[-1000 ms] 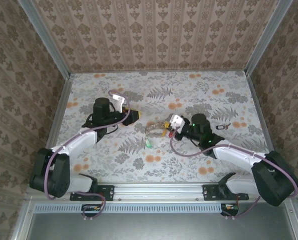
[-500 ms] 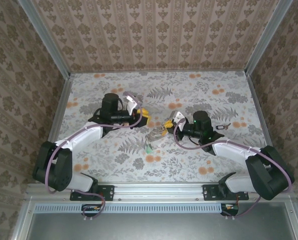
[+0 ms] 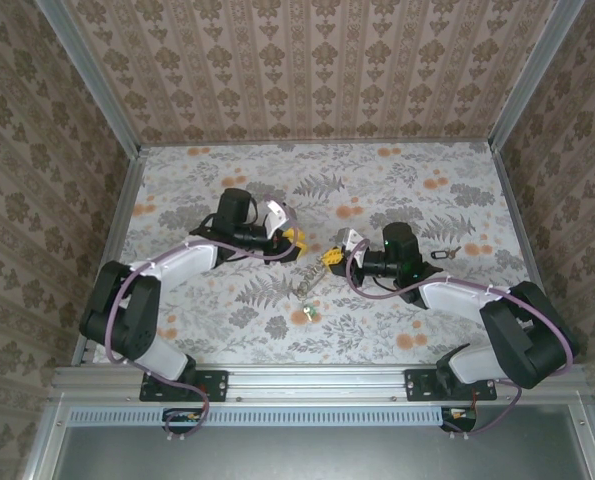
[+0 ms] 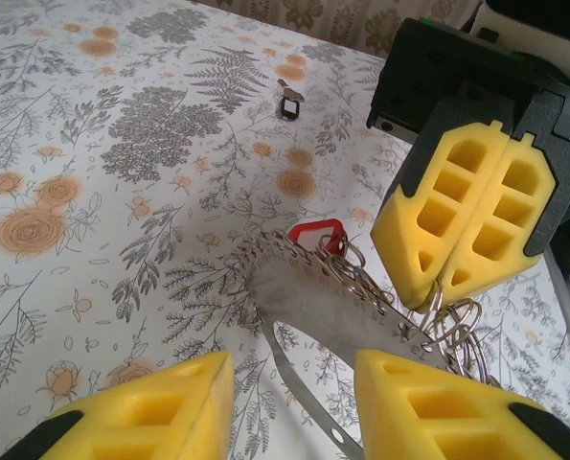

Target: Put the keys on the keyring

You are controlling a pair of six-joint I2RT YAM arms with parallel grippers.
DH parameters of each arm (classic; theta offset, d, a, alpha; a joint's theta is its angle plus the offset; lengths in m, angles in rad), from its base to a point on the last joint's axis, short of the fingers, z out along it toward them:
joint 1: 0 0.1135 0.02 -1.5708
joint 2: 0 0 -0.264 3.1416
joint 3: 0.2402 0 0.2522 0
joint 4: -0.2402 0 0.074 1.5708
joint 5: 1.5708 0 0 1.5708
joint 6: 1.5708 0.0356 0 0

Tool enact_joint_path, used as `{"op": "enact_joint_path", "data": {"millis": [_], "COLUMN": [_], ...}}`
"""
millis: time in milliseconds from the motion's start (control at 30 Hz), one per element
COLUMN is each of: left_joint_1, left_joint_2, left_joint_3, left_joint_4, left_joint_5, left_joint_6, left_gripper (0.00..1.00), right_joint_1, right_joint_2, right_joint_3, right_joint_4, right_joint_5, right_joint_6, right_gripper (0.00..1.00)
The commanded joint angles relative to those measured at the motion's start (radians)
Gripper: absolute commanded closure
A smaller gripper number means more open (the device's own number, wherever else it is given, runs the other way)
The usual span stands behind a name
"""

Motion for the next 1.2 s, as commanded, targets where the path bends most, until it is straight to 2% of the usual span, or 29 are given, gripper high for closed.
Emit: {"op": "enact_joint_path", "data": {"millis": [0,200,367,467,567,733,1000,1167], "left_joint_1": [-0.019,-0.045,-0.068,-0.08,-0.099,-0.136,-0.173,-0.162], "left_joint_2": [0.025,0.041,0.087,0.11,0.112,0.104,0.1,0.072], "left_joint_3": [0.03,-0.006,0.018,0.028,0.013,-0.01,-0.007,-0.018], "left_joint_4": [-0.07,0.0,-0.001,-0.036,-0.029,-0.003,0.046,0.01], "left_joint_5": [0.064,0.089,0.048,0.032,0.03,0.017,-0.048,-0.123], "left_joint_6": [0.113,0.113,0.12,0.133,0.12,0.09,0.038,0.041], "left_gripper": [0.63,0.61,0.62,0.66,0.68,0.71,0.7,0.73], "right_joint_1": [-0.017,-0.051,-0.053,-0.053,-0.054,-0.05,-0.037,-0.008], "right_joint_2": [0.007,0.089,0.1,0.093,0.081,0.029,-0.023,-0.071], "right_joint_3": [0.029,0.002,0.013,0.027,0.036,-0.008,-0.033,0.031], "right_joint_4": [-0.023,0.126,0.117,0.079,0.021,0.036,-0.072,-0.388], "right_joint_5": [-0.061,-0.113,-0.123,-0.104,-0.07,-0.033,-0.019,0.059], "right_joint_6": [-0.037,0.059,0.061,0.061,0.088,0.163,0.265,0.187], "right_gripper": [1.0,1.0,1.0,1.0,1.0,1.0,1.0,1.0]}}
